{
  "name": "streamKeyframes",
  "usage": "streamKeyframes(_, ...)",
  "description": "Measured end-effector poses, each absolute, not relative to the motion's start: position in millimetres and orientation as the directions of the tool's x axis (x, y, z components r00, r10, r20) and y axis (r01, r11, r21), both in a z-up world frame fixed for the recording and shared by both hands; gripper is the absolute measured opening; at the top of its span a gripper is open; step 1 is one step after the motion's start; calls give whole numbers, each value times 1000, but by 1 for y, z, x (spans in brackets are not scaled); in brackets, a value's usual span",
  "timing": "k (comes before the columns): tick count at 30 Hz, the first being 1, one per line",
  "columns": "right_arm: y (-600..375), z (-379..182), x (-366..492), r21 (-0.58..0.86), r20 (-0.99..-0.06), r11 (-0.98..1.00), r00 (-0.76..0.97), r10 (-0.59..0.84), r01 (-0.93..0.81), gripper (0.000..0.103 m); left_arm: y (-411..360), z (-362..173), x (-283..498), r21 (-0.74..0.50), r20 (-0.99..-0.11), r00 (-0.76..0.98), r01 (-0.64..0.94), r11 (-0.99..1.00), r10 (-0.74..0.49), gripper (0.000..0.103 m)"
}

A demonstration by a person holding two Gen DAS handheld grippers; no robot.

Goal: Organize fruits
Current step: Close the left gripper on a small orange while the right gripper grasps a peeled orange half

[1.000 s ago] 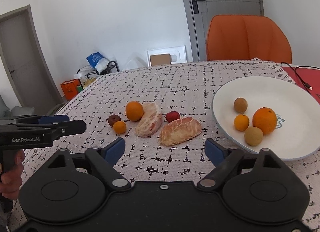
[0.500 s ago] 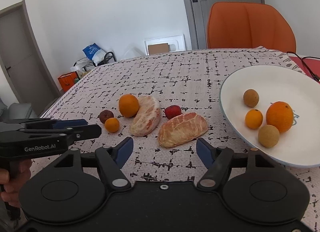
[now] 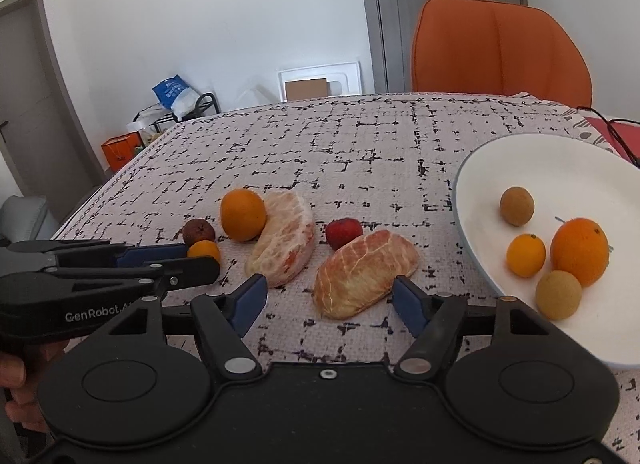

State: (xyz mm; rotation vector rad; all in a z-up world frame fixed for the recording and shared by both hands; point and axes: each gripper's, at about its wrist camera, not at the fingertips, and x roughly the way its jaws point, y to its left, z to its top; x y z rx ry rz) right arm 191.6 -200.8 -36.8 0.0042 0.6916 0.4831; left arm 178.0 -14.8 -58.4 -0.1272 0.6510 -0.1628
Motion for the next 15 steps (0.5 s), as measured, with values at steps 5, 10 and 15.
streamKeyframes(5,-193,-38,196,136,-610,890,671,421,-435,68,-12,-58,176,-182,-581,789,112,977,-199,25)
streamKeyframes(10,-193,-38,198,141,-603,885,671,432,-443,61,-5,-58,173,-201,-577,792,100,975,-200,25)
streamKeyframes(15,-193,-37,195,147,-602,878,663,445,-455,51,-4,-55,172,-201,-577,793,93,975,-195,25)
